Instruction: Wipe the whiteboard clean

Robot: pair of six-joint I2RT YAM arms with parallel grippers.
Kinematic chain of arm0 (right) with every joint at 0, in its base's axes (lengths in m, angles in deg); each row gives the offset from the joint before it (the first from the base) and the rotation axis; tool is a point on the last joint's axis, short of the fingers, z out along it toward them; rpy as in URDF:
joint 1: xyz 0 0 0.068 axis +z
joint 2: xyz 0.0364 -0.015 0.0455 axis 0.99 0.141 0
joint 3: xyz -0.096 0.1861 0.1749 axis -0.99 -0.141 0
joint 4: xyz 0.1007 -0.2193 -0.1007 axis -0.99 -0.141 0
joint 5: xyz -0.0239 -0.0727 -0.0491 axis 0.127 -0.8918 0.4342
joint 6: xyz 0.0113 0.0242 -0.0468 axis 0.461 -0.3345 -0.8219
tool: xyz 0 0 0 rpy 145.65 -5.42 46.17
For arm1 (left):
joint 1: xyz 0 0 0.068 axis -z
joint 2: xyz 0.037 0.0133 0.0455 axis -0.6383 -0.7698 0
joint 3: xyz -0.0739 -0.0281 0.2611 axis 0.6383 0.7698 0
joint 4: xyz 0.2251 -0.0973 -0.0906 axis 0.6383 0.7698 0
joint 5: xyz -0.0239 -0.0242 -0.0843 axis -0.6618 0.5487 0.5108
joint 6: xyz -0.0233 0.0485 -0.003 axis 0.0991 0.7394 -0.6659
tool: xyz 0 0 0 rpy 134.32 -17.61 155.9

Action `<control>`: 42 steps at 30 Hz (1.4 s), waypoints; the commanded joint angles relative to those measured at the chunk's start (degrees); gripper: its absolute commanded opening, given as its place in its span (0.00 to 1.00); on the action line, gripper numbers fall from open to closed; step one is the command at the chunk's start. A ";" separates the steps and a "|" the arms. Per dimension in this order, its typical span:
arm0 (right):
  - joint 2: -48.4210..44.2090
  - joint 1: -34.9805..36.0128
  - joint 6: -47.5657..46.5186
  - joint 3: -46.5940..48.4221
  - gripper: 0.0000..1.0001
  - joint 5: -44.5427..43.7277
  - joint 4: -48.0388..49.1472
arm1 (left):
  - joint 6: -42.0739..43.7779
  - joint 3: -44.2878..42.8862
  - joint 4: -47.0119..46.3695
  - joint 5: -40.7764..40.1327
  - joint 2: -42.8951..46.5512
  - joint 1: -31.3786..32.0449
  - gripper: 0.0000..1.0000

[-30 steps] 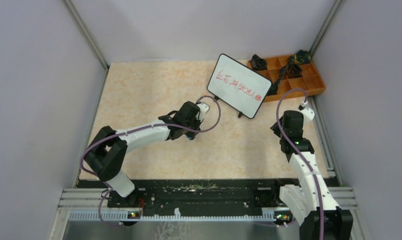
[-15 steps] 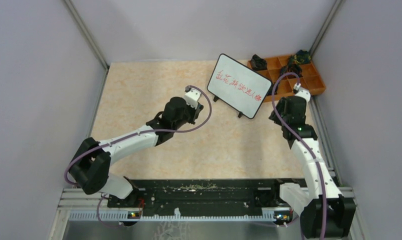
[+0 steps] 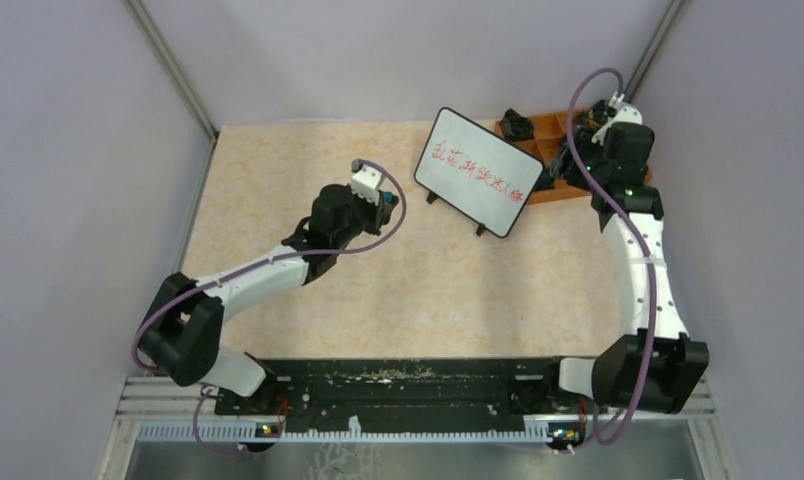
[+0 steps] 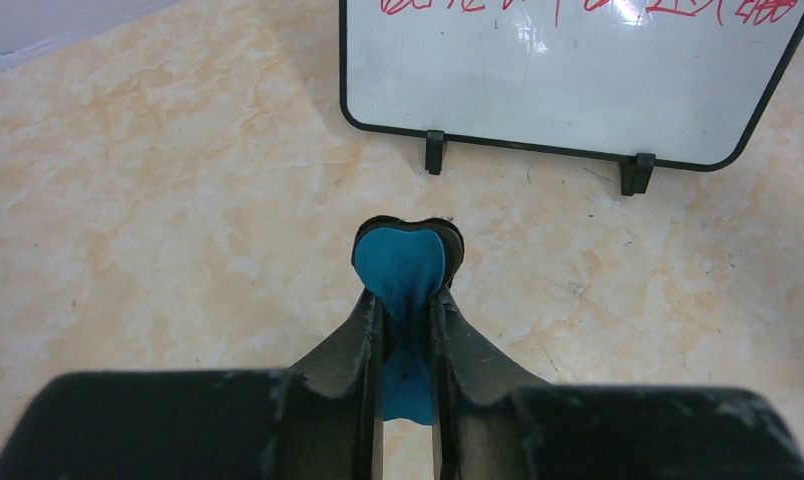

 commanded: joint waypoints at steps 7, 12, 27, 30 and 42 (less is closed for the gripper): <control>9.08 -6.54 -4.00 1.44 0.52 20.26 7.65 | -1.15 -7.75 1.61 6.36 -1.93 -3.35 0.19; 11.80 -8.00 -6.88 3.94 0.53 22.91 8.50 | -1.92 -13.23 0.70 9.18 -7.59 -4.21 0.19; 22.43 -10.73 -9.93 11.27 0.50 35.67 10.28 | -1.18 -25.47 1.35 18.39 -19.48 -9.82 0.19; 22.22 -10.70 -10.22 10.94 0.51 36.16 11.12 | -0.73 -28.34 2.23 19.70 -21.54 -10.17 0.20; 24.69 -9.19 -11.36 8.57 0.50 38.59 13.52 | -0.16 -34.25 4.99 22.57 -26.16 -10.14 0.20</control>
